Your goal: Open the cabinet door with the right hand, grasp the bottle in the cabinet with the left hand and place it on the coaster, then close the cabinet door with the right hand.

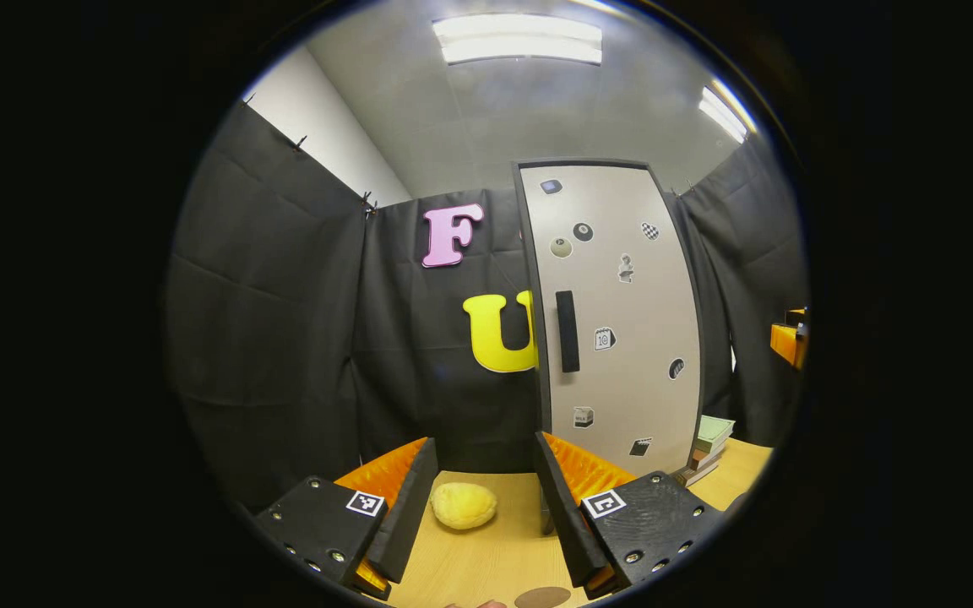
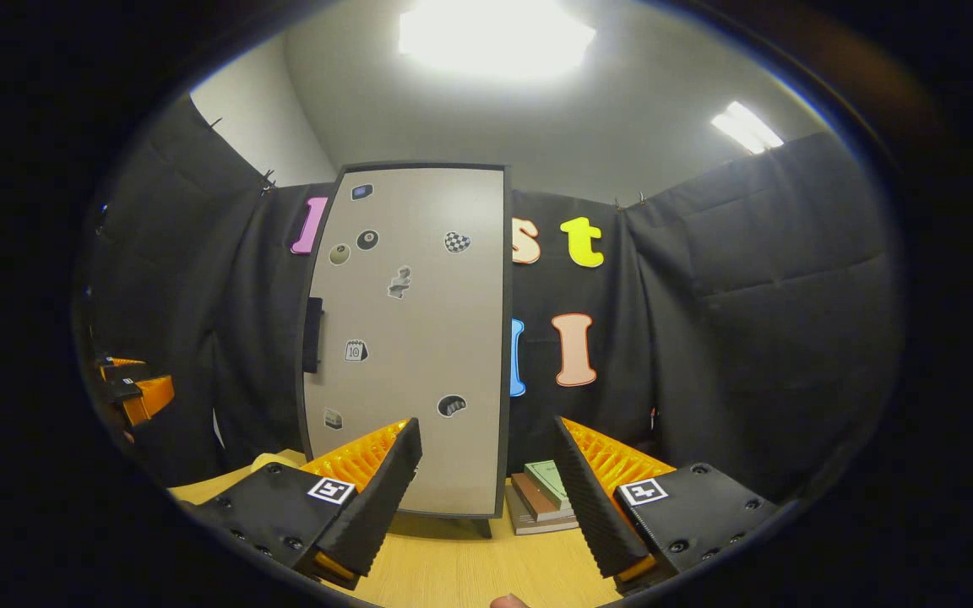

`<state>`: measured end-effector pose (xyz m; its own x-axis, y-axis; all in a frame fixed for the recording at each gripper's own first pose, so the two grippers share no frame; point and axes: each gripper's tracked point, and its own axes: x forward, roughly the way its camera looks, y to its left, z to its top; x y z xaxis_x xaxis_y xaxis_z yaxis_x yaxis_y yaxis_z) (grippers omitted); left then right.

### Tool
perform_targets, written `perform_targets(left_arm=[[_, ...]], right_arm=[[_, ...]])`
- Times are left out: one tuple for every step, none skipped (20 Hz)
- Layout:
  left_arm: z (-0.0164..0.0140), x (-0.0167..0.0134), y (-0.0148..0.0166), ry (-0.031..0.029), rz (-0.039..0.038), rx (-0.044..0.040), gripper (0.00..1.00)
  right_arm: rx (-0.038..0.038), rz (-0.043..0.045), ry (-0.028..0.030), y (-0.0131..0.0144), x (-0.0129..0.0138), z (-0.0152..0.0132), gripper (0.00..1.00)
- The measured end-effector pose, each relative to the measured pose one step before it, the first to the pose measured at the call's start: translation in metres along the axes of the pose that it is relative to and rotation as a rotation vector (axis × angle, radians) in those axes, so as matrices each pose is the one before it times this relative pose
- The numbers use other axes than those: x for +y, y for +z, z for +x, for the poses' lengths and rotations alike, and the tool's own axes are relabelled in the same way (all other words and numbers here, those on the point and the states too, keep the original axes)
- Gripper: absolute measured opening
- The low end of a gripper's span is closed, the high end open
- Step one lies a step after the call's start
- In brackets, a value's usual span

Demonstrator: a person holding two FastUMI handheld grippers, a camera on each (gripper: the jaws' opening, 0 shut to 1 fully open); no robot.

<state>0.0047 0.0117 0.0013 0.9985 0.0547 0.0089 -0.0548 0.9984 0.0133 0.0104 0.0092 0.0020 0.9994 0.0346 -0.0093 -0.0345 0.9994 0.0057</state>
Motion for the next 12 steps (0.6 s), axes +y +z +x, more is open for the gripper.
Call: perform_targets(left_arm=[[0.00011,0.00097,0.00066,0.00186,0.00285,-0.00127,0.67],[-0.00085,0.00138,0.0007,0.00104,0.00356,-0.00067,0.67],[-0.00248,0.0024,0.00113,0.00272,0.00385,-0.00194,0.67],[-0.00316,0.00245,0.00086,0.00258,0.00313,-0.00232,0.67],[-0.0011,0.00187,0.00153,0.00287,0.00227,-0.00191,0.67],[0.00071,0.0015,0.0003,0.00397,0.00167,-0.0009,0.67],[0.00077,0.00149,0.0012,0.00391,0.00106,-0.00142,0.67],[-0.00034,0.00353,0.00051,0.00574,0.00121,-0.00181,0.67],[-0.0001,0.00327,0.00156,0.00627,0.00096,-0.00215,0.67],[-0.00011,0.00344,-0.00015,0.00679,0.0018,-0.0005,0.67],[-0.00075,0.00364,0.00022,0.00675,0.0021,-0.0001,0.67],[-0.00001,0.00344,-0.0001,0.00685,0.00435,0.00024,0.67]], right_arm=[[0.00154,0.0013,0.00368,-0.00062,0.00111,0.00193,0.98],[0.00042,-0.00039,0.00407,0.00051,0.00207,0.00089,0.98],[-0.00002,-0.00106,0.00337,0.00092,0.00126,0.00172,0.97],[-0.0011,-0.00057,0.00534,-0.00006,0.00246,0.00096,0.97],[-0.00134,0.00072,0.00552,0.00169,0.00235,0.00254,0.97],[-0.00015,0.00145,0.00574,-0.00017,0.00213,0.00329,0.97],[0.00263,0.00244,0.00659,0.00039,0.00286,0.00279,0.98],[0.00166,0.00442,0.00709,0.0001,0.0022,0.00372,0.98],[0.00081,0.00505,0.0077,0.00119,0.00345,0.00285,0.98],[-0.00028,0.00402,0.0081,0.00026,0.00437,0.00264,0.97],[0.00099,0.00109,0.00903,0.00073,0.00465,0.0022,0.97],[0.00229,-0.00126,0.00778,-0.0004,0.00248,0.00518,0.97]])
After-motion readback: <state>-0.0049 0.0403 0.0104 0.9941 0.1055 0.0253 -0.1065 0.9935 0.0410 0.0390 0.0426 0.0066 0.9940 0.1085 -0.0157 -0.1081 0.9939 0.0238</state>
